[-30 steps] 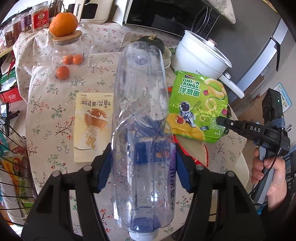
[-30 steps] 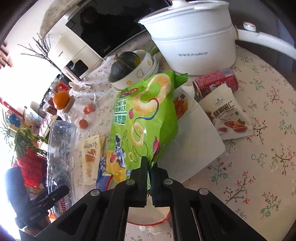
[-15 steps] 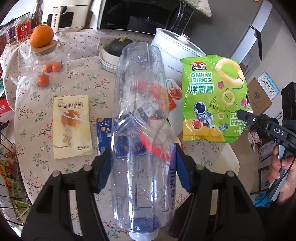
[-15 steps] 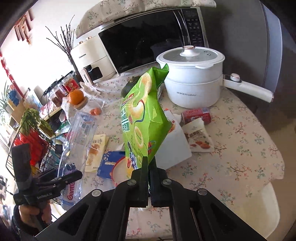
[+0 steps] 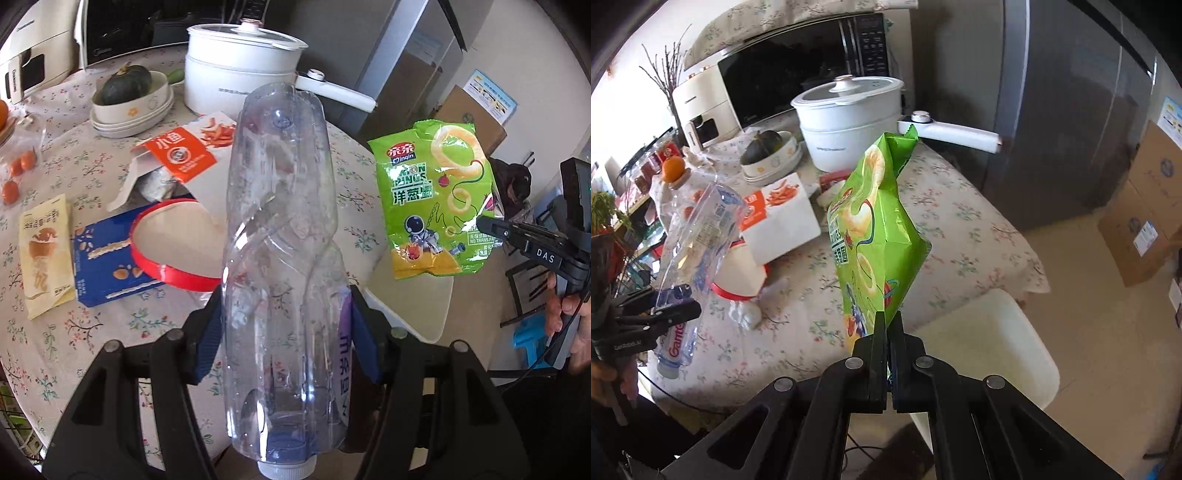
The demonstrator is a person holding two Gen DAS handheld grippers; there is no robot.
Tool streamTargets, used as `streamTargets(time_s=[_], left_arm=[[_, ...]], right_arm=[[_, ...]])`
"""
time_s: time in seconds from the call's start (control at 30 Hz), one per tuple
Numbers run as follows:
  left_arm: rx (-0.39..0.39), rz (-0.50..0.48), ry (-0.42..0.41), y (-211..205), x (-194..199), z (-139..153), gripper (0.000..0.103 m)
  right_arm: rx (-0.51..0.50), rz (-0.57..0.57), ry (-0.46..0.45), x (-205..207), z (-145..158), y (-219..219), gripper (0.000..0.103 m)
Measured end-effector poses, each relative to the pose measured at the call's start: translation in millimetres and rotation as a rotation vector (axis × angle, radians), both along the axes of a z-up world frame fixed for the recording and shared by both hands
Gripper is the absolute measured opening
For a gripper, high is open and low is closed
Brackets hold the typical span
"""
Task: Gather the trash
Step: 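Lift the bottle with the left gripper while the right gripper grasps and lifts the green onion-rings bag, then carry both items over the white bin and open both grippers to drop them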
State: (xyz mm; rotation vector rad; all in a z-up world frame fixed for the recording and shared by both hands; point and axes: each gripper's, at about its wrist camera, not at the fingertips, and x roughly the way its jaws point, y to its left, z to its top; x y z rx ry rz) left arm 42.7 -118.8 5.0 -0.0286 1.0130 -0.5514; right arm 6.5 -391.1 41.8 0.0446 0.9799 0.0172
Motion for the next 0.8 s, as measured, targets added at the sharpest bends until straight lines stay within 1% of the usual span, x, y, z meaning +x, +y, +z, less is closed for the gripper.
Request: streamTargets(time_s=[0.1,0.27,0.43,0.63,0.73,0.77,0.8], left_arm=[[0.023,-0.053,-0.005,-24.8,-8.0,-2.9,0.063],[0.059,-0.132,0.0,-60.4,-16.6,-11.2,0.063],[0.082,-0.188,0.034,-90.3,-18.4,-23.9,0.063],[0.108,-0.228,0.072,-116.8,-17.6,-34.2,0.064],[0.127,-0.251,0.086,-129.1,-18.9,-36.2,0.064],[0.135,-0.258,0.09,-133.7,-18.7,-37.6,0.064],[0.143,-0.267,0.092,-137.4,-19.5,-38.9,0.064]], right_arm=[[-0.03,-0.041,0.017,-13.1,-7.1,-19.5,0.002],[-0.057,-0.108,0.088,-27.9,-35.2,-56.0,0.002],[-0.052,-0.161,0.187,-30.1,-69.3,-85.2,0.002],[-0.06,-0.189,0.282,-19.4,-101.7,-99.2,0.002],[-0.005,-0.202,0.327,-16.2,-113.4,-103.6,0.005],[0.011,-0.203,0.338,-16.5,-115.3,-104.9,0.01],[0.016,-0.208,0.347,-17.4,-116.1,-106.0,0.021]])
